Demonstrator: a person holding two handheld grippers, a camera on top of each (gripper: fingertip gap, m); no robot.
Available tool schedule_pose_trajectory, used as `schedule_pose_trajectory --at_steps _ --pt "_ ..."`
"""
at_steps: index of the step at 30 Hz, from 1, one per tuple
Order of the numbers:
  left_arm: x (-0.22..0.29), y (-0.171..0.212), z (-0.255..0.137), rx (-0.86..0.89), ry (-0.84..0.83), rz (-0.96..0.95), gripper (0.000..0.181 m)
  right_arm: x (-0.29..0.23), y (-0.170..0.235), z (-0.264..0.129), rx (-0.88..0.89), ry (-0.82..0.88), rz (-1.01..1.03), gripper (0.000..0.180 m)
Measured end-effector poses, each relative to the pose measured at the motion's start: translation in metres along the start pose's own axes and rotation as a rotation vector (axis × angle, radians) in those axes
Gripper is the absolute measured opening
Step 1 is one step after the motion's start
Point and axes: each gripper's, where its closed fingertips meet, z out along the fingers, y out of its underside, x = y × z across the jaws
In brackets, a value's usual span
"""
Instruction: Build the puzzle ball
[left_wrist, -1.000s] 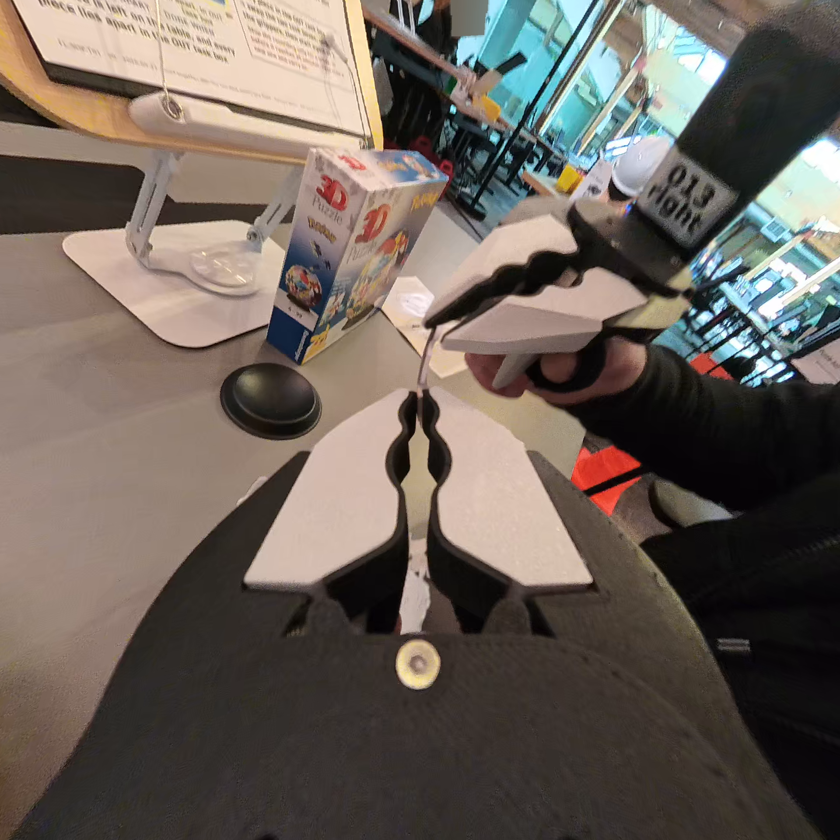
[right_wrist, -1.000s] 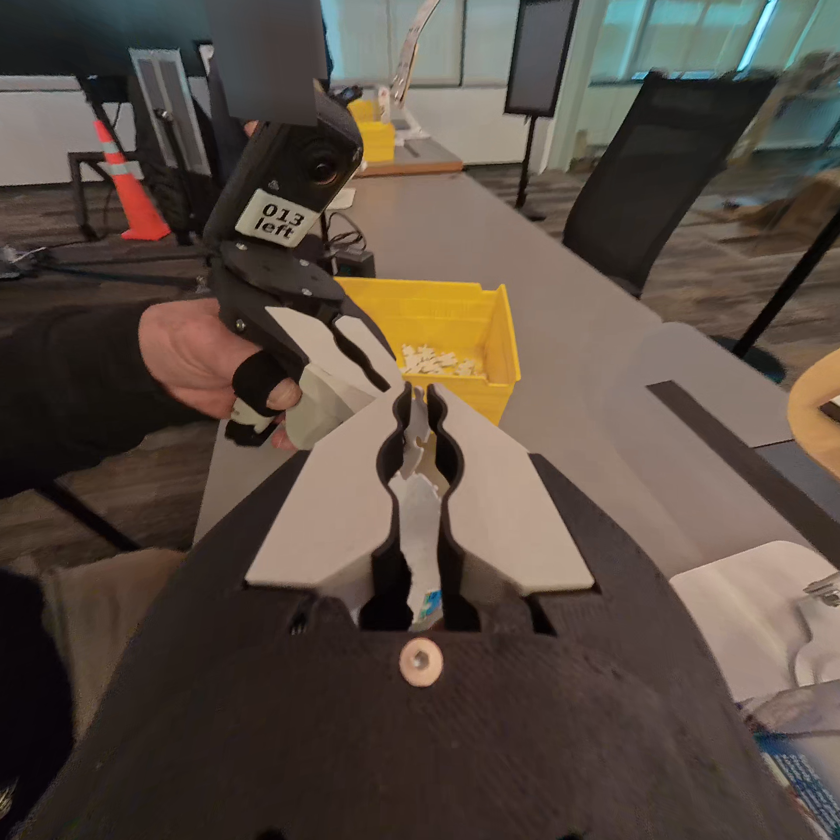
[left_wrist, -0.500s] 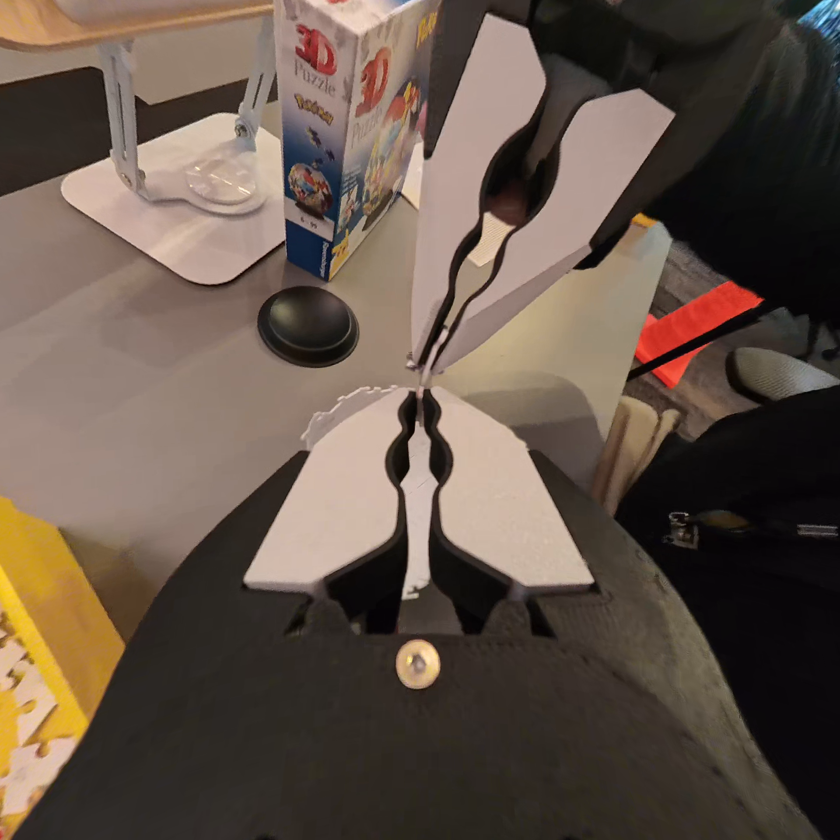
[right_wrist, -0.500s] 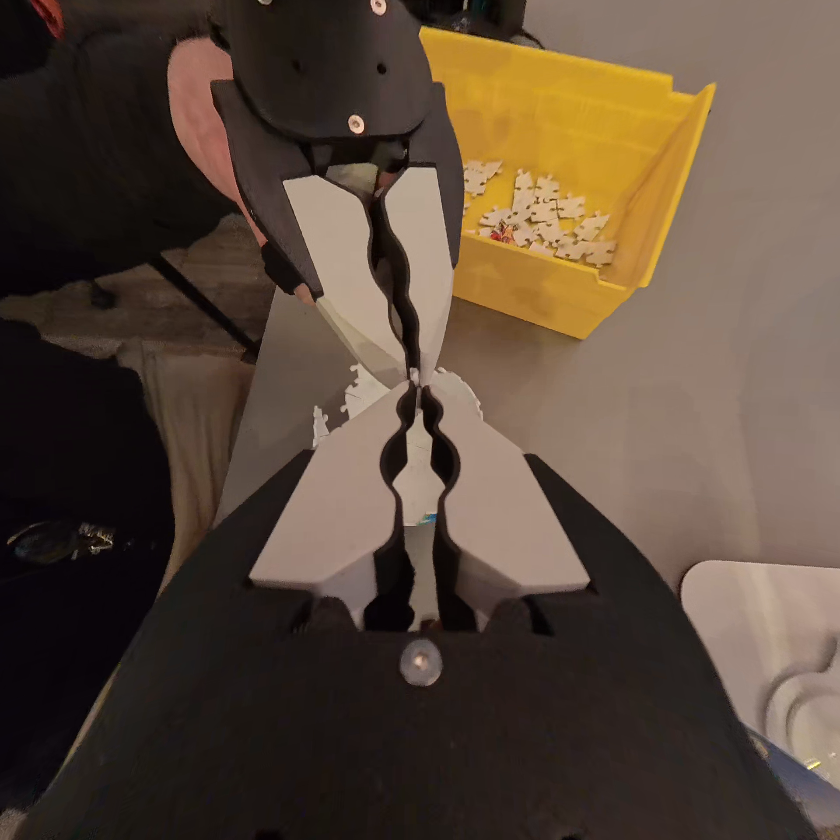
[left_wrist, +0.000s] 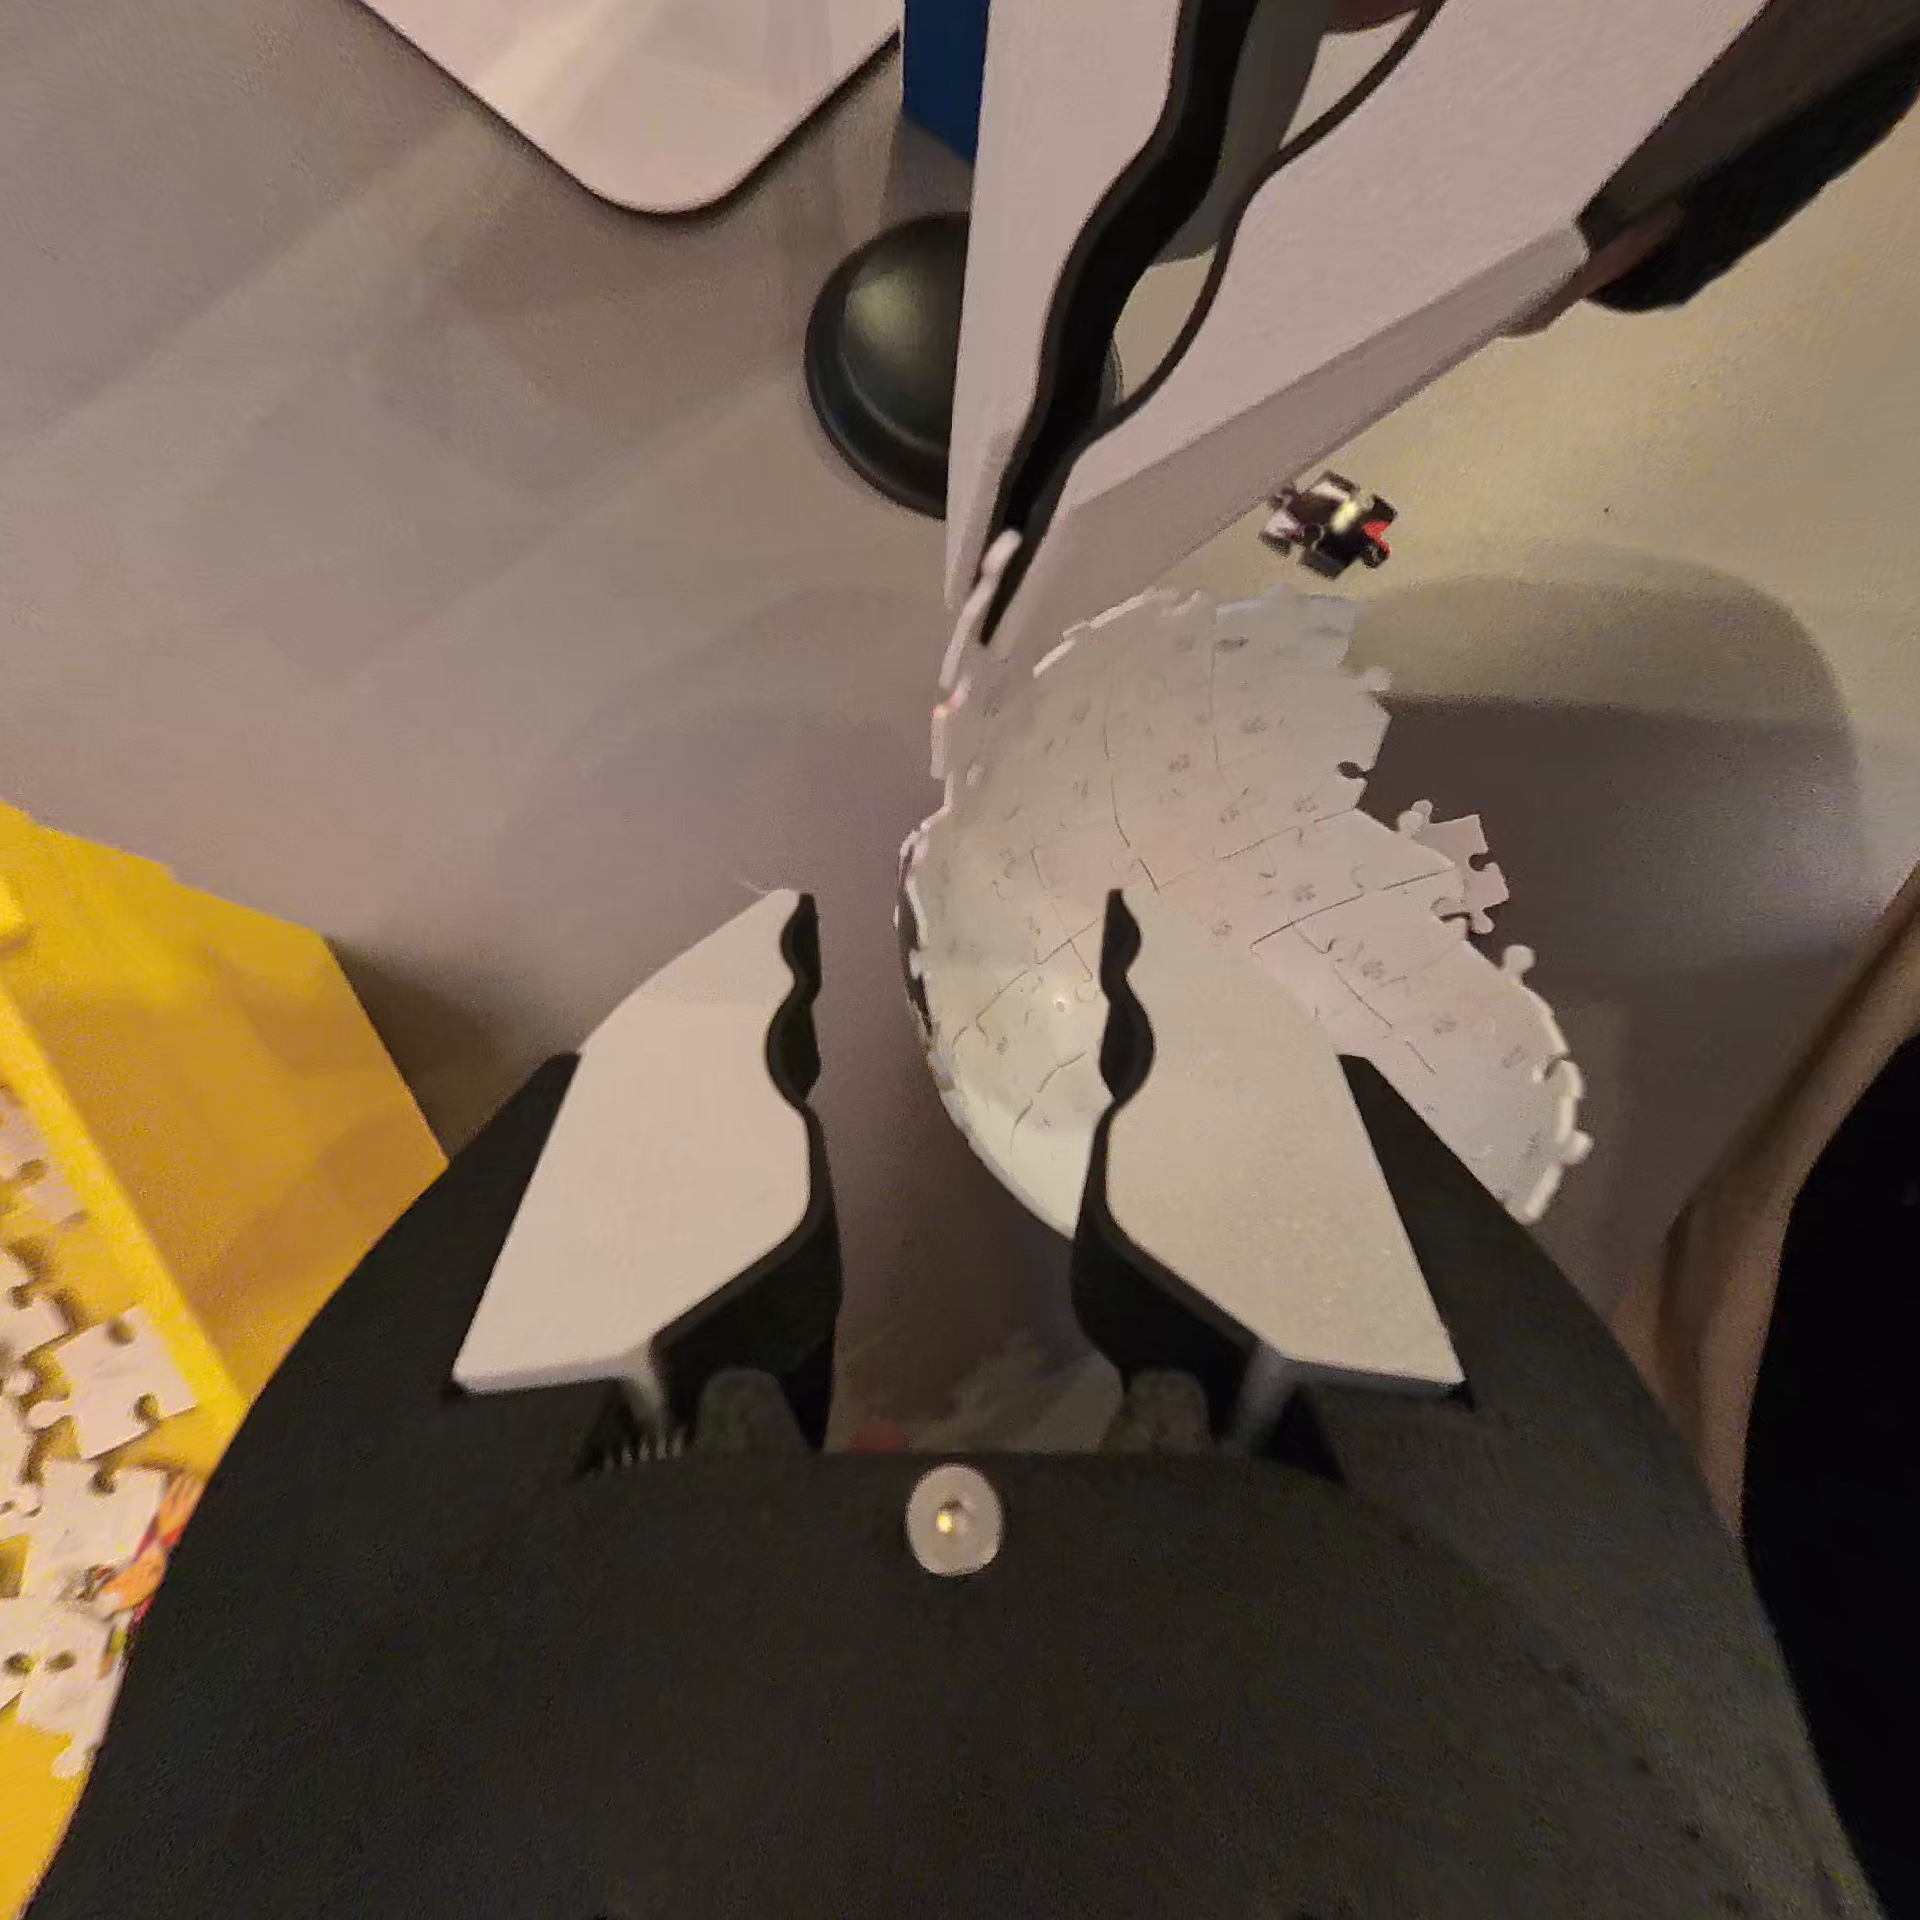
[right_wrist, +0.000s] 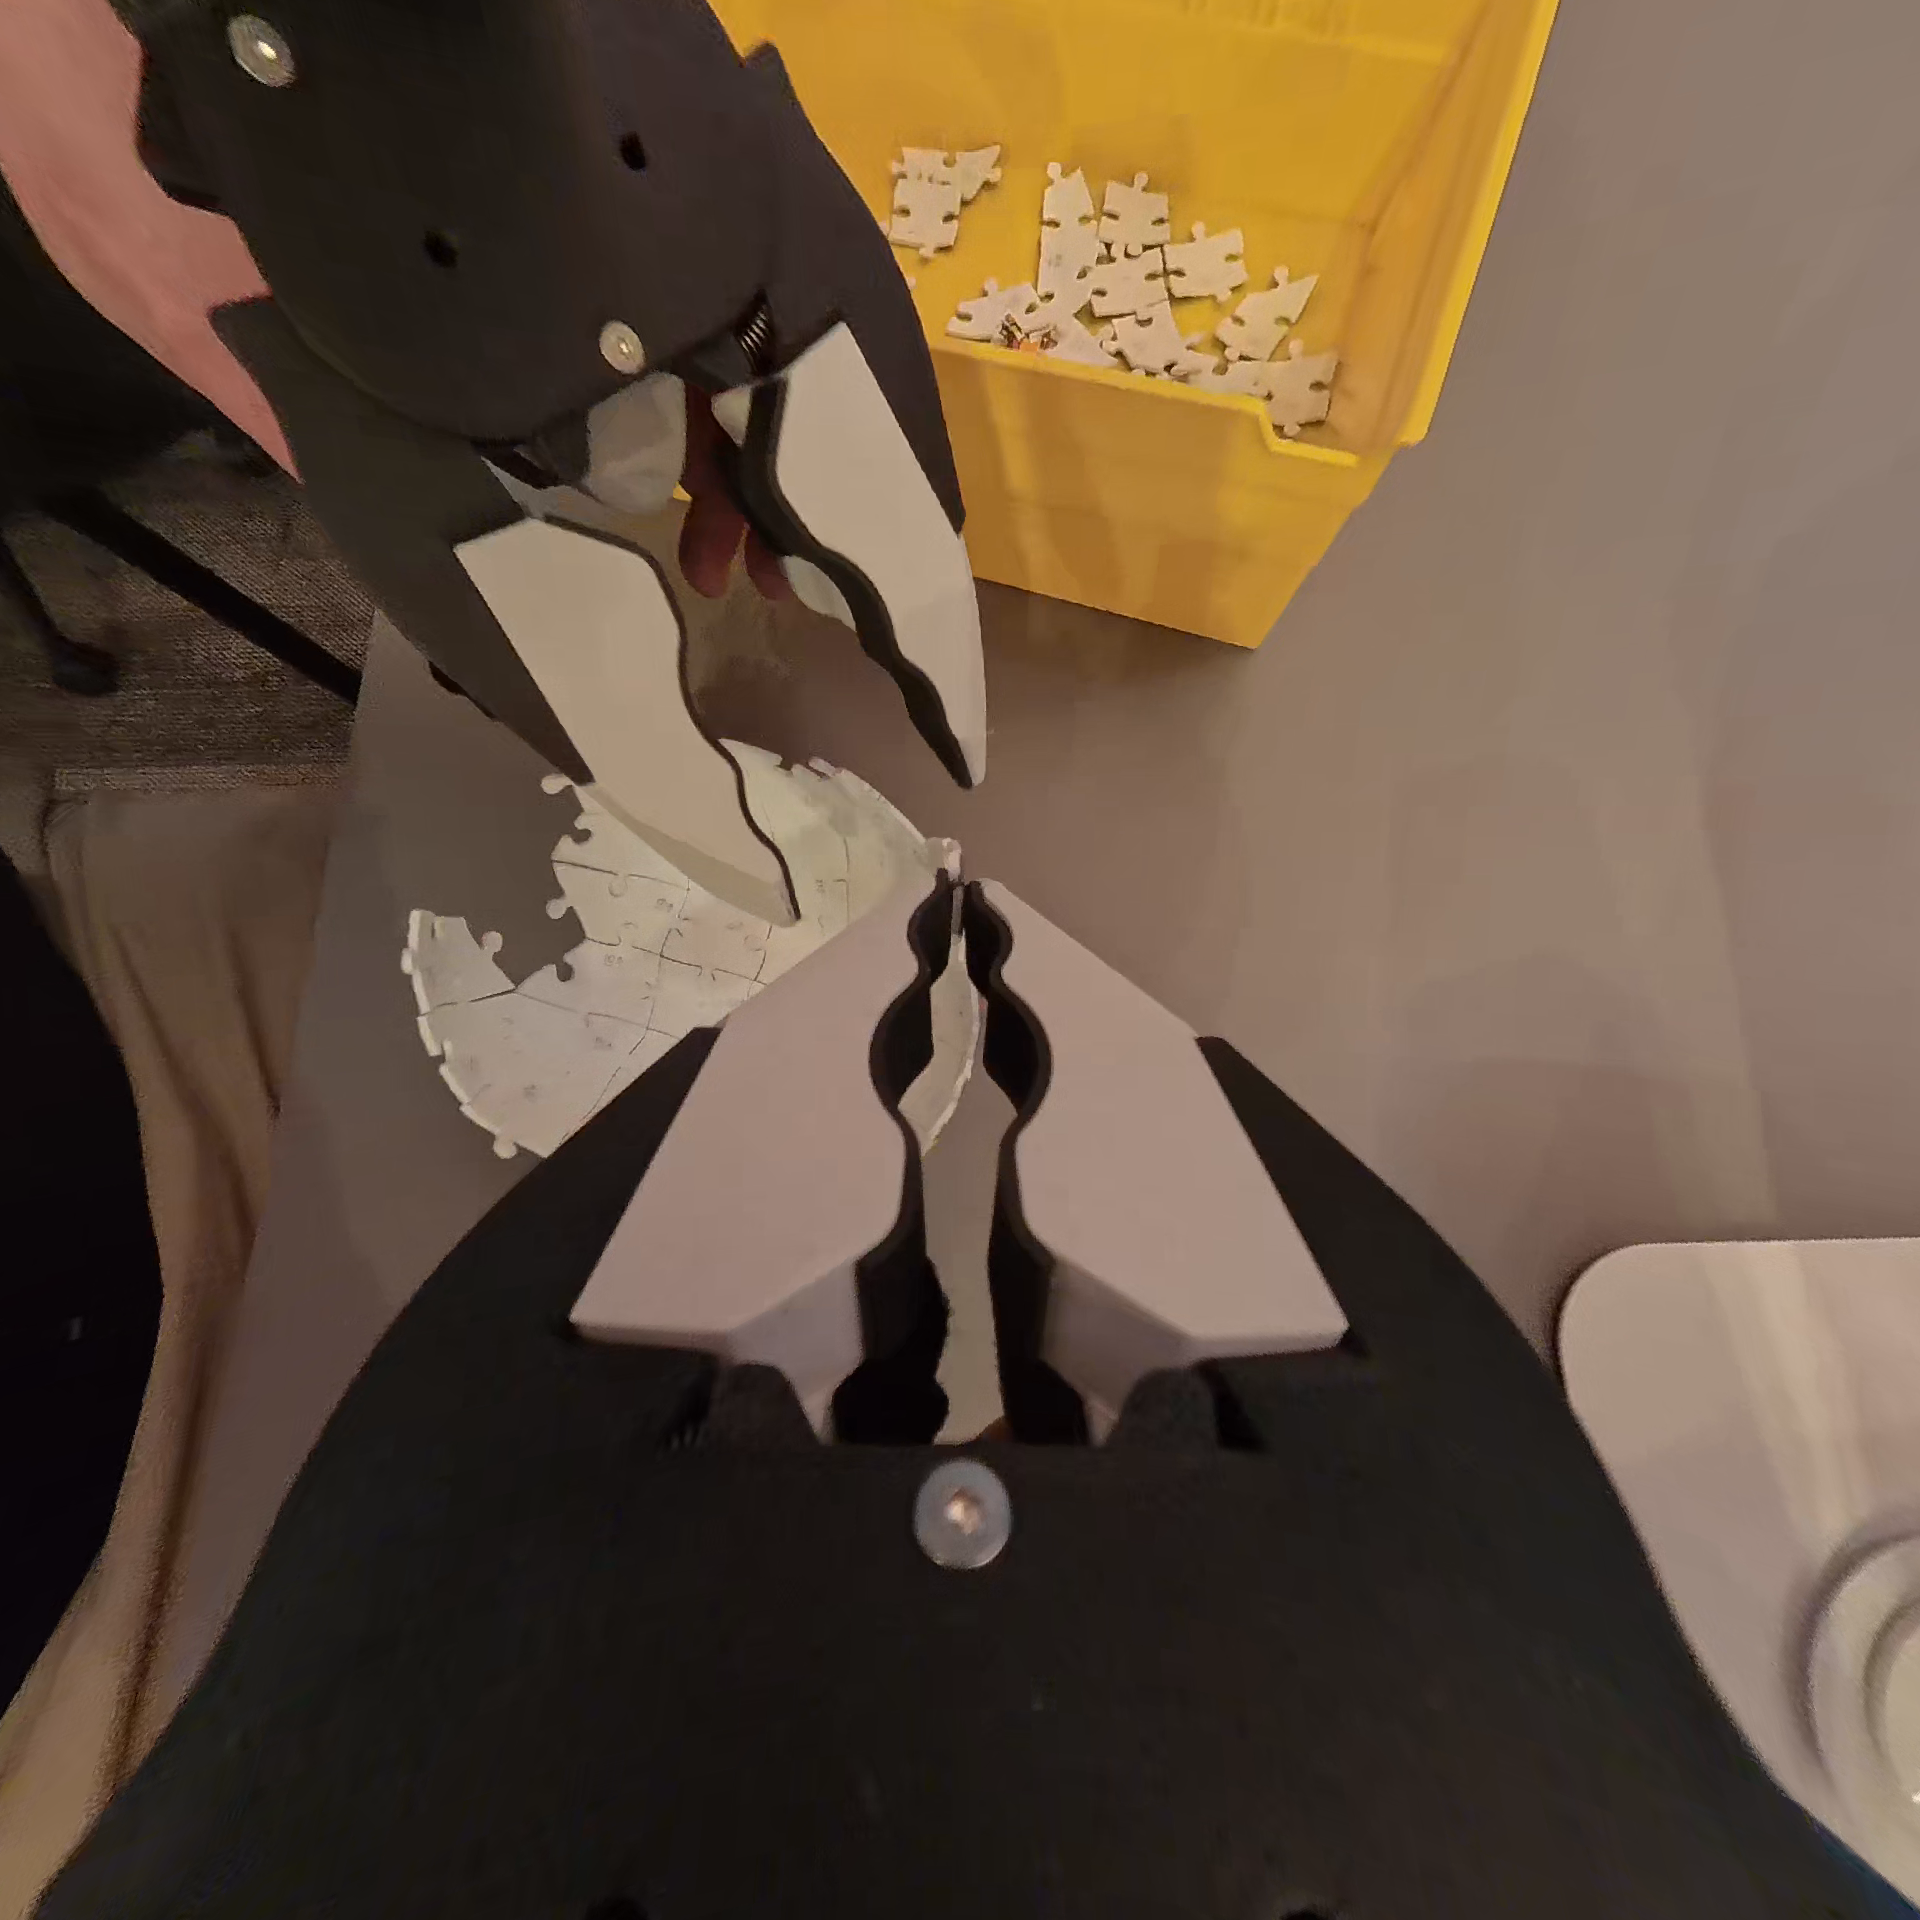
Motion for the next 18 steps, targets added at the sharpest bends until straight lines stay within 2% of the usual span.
schedule_pose_trajectory --at_steps 1,8,18 --pt "-0.003 0.002 0.004 -0.017 -0.005 -0.003 0.051 0.0 0.001 0.003 0.001 -0.007 0.001 0.0" --pt "-0.01 0.01 0.023 -0.126 -0.004 0.026 0.037 0.003 0.011 0.017 -0.042 0.007 -0.047 0.0" --pt "-0.007 0.009 0.036 -0.165 0.076 0.002 0.015 0.002 0.019 0.021 -0.072 0.035 -0.085 0.0"
